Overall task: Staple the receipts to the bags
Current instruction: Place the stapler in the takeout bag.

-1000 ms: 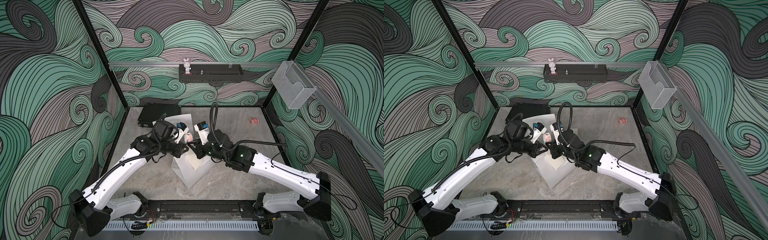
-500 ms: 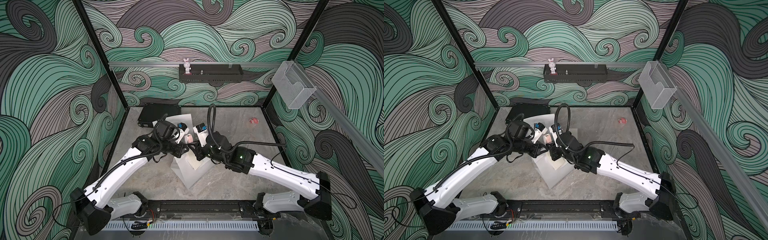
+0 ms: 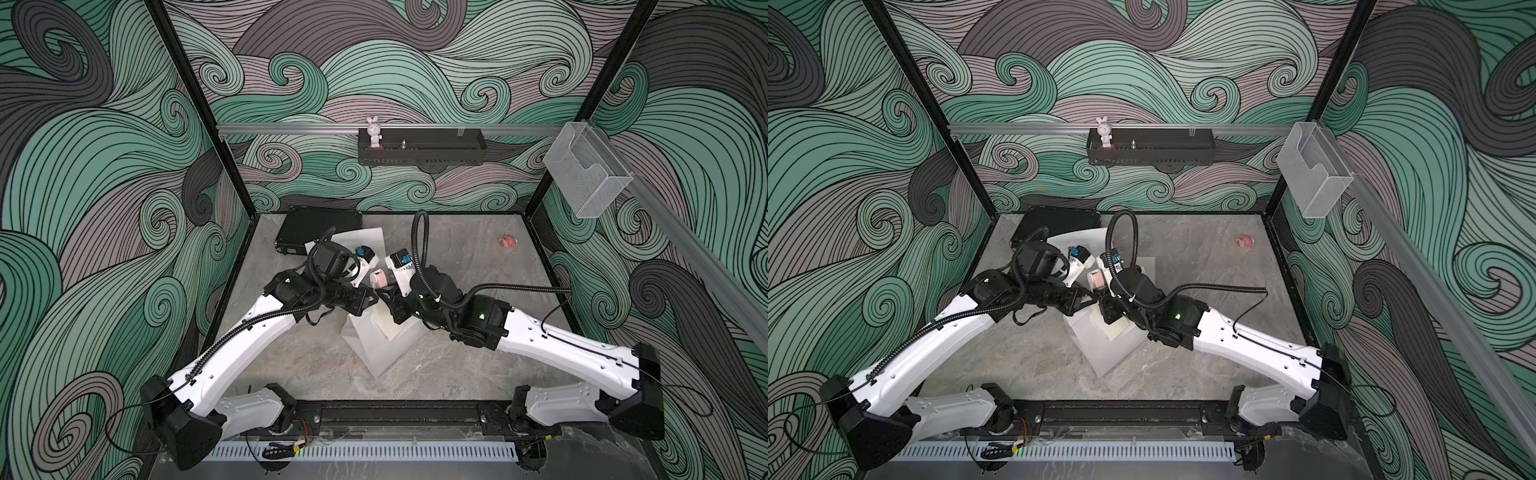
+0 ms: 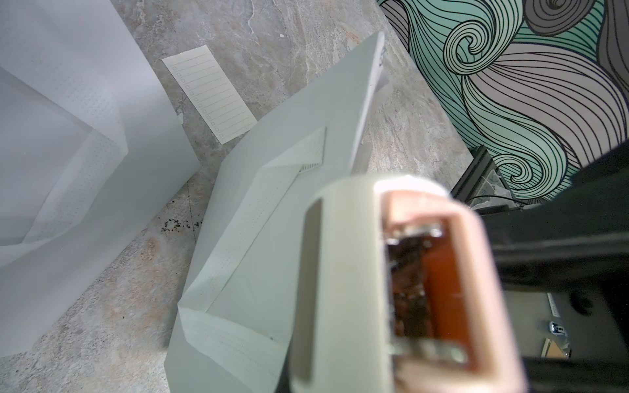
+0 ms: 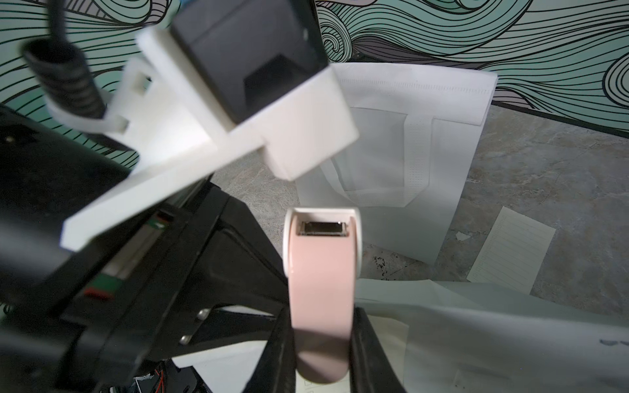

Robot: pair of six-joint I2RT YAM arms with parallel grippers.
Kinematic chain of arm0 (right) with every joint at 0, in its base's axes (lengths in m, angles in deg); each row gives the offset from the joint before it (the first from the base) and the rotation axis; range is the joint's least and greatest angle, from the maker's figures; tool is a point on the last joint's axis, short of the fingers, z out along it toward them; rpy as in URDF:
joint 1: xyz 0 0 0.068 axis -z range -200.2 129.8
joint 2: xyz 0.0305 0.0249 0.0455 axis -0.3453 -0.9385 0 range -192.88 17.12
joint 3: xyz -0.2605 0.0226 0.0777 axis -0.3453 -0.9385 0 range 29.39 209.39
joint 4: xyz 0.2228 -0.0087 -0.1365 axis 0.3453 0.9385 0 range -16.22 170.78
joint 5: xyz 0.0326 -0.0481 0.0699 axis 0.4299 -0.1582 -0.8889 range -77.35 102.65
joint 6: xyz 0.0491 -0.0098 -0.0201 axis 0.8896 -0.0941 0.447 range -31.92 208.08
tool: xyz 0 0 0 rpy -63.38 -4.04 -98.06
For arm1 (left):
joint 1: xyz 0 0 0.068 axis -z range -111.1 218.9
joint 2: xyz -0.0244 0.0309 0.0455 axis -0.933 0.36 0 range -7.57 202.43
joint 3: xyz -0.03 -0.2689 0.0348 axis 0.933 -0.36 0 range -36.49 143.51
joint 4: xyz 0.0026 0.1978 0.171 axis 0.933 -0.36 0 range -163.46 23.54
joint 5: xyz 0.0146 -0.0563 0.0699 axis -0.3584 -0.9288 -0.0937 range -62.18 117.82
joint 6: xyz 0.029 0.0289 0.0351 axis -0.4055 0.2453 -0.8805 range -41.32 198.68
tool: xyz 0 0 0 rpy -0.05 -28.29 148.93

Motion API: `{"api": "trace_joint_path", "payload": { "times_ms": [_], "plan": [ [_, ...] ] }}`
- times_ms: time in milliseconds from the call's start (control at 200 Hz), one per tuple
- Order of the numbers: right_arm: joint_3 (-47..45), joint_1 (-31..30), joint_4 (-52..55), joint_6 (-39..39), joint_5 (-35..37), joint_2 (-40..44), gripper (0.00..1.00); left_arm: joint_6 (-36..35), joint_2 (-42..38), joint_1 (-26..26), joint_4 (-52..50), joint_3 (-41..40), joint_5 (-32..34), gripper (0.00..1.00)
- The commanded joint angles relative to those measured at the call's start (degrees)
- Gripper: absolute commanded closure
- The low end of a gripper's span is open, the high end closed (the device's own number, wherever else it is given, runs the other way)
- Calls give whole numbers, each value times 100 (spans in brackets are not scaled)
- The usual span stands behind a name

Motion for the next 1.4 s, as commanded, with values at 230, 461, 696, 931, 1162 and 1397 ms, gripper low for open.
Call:
{"api": "trace_joint_path", "payload": {
  "times_ms": [230,461,696,931,1162,1397],
  "plan": [
    [-64,-59,129,-131,108,-19,86,58,-64,14,67,108,89,100],
    [-85,-59,119,-147,96,-10,86,77,-49,13,76,90,89,100],
    [-206,-67,147,-178,129,-20,85,60,-71,22,78,116,89,100],
    [-209,-68,226,-376,265,11,66,-73,-42,12,89,90,-84,100],
    [-224,-5,580,-1007,564,527,38,-566,107,25,-103,218,-232,100],
    [-208,718,1055,-1934,-848,1219,29,-1529,277,11,-149,450,-293,100]
  ]
}}
